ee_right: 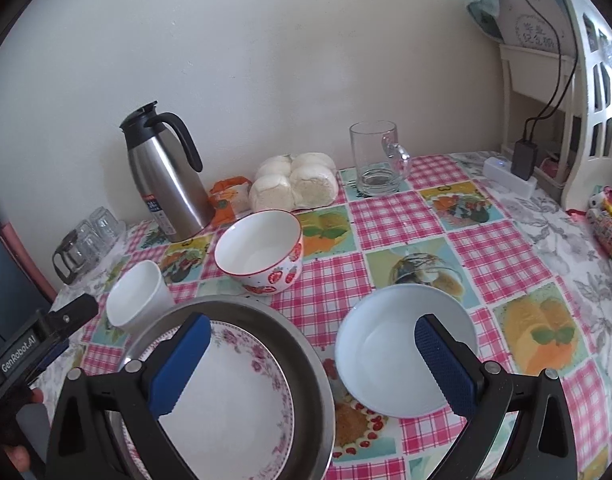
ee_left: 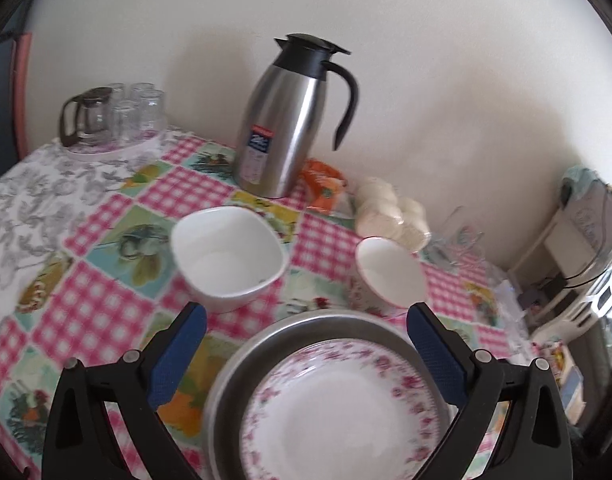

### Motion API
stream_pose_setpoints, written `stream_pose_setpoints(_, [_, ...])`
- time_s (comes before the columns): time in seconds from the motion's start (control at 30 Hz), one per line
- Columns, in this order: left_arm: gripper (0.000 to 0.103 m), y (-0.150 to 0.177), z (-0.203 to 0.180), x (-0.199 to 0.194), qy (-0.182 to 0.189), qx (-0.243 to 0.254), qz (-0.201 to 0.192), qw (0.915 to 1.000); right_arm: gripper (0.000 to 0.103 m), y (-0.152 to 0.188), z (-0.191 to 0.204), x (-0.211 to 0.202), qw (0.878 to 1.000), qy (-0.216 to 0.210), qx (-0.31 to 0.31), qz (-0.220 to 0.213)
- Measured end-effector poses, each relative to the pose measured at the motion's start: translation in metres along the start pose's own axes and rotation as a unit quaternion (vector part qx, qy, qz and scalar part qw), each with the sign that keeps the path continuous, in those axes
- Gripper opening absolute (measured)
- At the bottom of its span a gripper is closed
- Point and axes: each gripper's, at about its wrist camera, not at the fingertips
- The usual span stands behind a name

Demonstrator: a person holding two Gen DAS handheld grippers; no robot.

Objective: Organize plates and bowls
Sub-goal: 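Close the left gripper on the rim of the strawberry-print bowl, then lift the strawberry-print bowl and carry it over the steel basin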

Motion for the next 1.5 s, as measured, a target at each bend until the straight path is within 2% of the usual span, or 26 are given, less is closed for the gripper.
stream_pose_setpoints(0.17, [0.100,-0.005,-0.013,0.015,0.015,0.014,0.014,0.9997,0.103,-0.013,-0.006,0.014,1.000,-0.019,0.008,0.010])
stream_pose_setpoints(0.27, [0.100,-0.007,-0.024,0.024,0.024,0.041,0.026,0.9985,0.103,-0.023,-0.007,0.023,1.000,-0.018,-0.002,0.018])
stream_pose_setpoints(0.43, [0.100,-0.009,-0.044,0.054,0.036,0.065,0.095,0.9926,0.102,-0.040,-0.010,0.043,0.999,-0.023,-0.007,0.040])
stream_pose_setpoints(0.53, [0.100,-0.012,-0.055,0.071,0.032,0.074,0.123,0.9892,0.092,-0.044,-0.014,0.058,0.998,-0.031,0.001,0.058])
stream_pose_setpoints(0.6, [0.100,-0.013,-0.061,0.080,0.032,0.077,0.130,0.9881,0.081,-0.046,-0.017,0.071,0.996,-0.038,0.009,0.074])
stream_pose_setpoints(0.73, [0.100,-0.020,-0.069,0.097,0.034,0.074,0.152,0.9851,0.073,-0.049,-0.020,0.091,0.994,-0.057,0.024,0.088])
stream_pose_setpoints(0.8, [0.095,-0.023,-0.074,0.107,0.032,0.073,0.160,0.9839,0.057,-0.052,-0.018,0.101,0.993,-0.064,0.023,0.096])
stream_pose_setpoints(0.83, [0.093,-0.025,-0.075,0.112,0.031,0.074,0.165,0.9831,0.056,-0.053,-0.017,0.106,0.993,-0.067,0.021,0.100])
stream_pose_setpoints(0.9, [0.080,-0.026,-0.079,0.122,0.022,0.077,0.183,0.9798,0.051,-0.055,-0.015,0.115,0.992,-0.068,0.017,0.105])
stream_pose_setpoints(0.97, [0.074,-0.027,-0.081,0.132,0.015,0.080,0.189,0.9786,0.044,-0.058,-0.015,0.125,0.991,-0.073,0.019,0.111])
stream_pose_setpoints(1.03, [0.070,-0.027,-0.082,0.141,0.011,0.079,0.196,0.9773,0.044,-0.059,-0.017,0.135,0.990,-0.079,0.025,0.113])
stream_pose_setpoints(1.13, [0.059,-0.025,-0.082,0.156,-0.002,0.077,0.209,0.9748,0.037,-0.060,-0.019,0.148,0.989,-0.085,0.030,0.121])
stream_pose_setpoints(1.2, [0.045,-0.024,-0.083,0.166,-0.007,0.080,0.216,0.9730,0.033,-0.060,-0.021,0.156,0.988,-0.087,0.032,0.126])
stream_pose_setpoints(1.27, [0.038,-0.023,-0.084,0.173,-0.012,0.081,0.220,0.9720,0.028,-0.061,-0.022,0.165,0.987,-0.090,0.032,0.132])
stream_pose_setpoints(1.43, [0.033,-0.022,-0.082,0.190,-0.021,0.080,0.228,0.9701,0.022,-0.059,-0.022,0.181,0.984,-0.102,0.035,0.140])
stream_pose_setpoints(1.5, [0.033,-0.020,-0.079,0.195,-0.008,0.075,0.225,0.9715,0.022,-0.059,-0.020,0.185,0.984,-0.103,0.031,0.144])
Point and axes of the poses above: each gripper's, at about its wrist camera, not at the fingertips, and x roughly the way its jaws point, z to its left, y to its underside, and after that the axes turned 14 degrees about -x, right-handed
